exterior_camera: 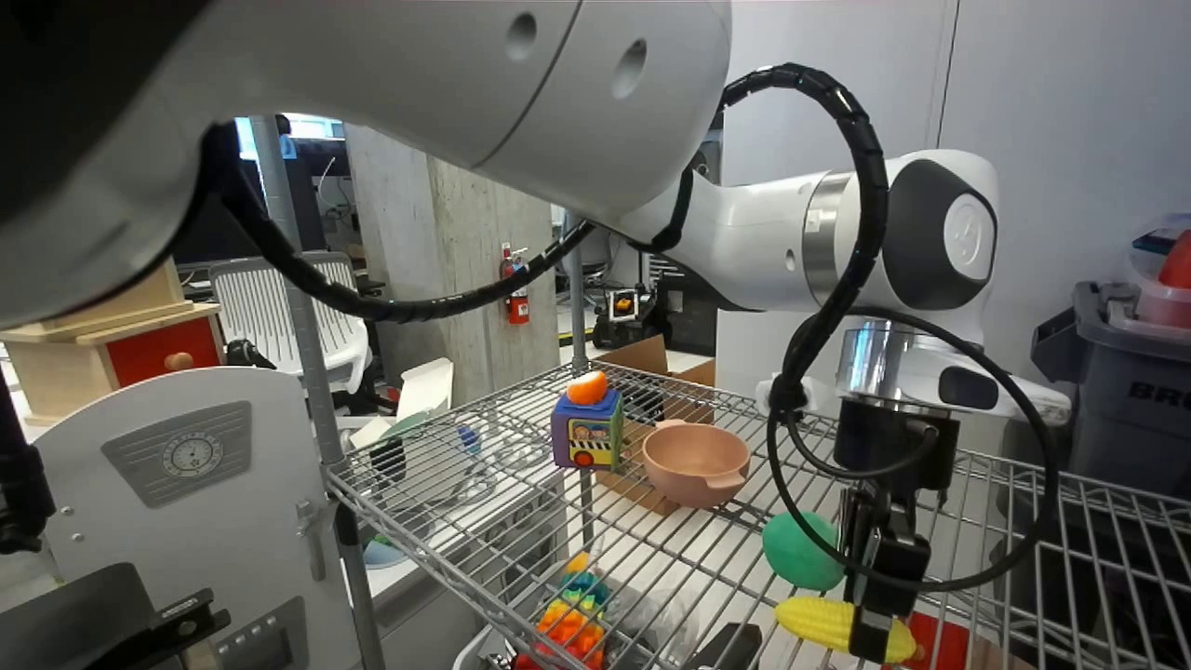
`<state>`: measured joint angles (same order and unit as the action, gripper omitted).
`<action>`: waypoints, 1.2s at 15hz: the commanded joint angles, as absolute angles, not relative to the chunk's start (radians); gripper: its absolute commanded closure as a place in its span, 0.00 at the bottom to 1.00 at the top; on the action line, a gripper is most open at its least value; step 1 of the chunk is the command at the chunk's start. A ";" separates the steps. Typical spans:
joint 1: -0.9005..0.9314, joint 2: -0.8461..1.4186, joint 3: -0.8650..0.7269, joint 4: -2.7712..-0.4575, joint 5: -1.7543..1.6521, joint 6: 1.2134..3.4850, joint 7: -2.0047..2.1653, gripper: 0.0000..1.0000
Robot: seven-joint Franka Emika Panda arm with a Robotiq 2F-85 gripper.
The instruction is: Pick the yellow object and put it in the bowl
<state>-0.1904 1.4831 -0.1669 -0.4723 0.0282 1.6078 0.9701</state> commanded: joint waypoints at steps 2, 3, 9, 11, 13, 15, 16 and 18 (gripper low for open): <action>-0.196 1.507 -0.154 -0.444 0.011 1.607 1.000 0.90; -0.200 1.504 -0.149 -0.436 0.017 1.588 0.990 0.90; -0.202 1.432 -0.120 -0.475 0.033 1.460 0.898 0.90; -0.196 1.408 -0.114 -0.469 0.032 1.434 0.870 0.90; -0.185 1.385 -0.107 -0.467 0.032 1.419 0.845 0.90; -0.168 1.362 -0.100 -0.466 0.033 1.407 0.835 0.90; -0.159 1.351 -0.097 -0.465 0.033 1.403 0.830 0.90; -0.129 1.334 -0.090 -0.465 0.034 1.403 0.839 0.90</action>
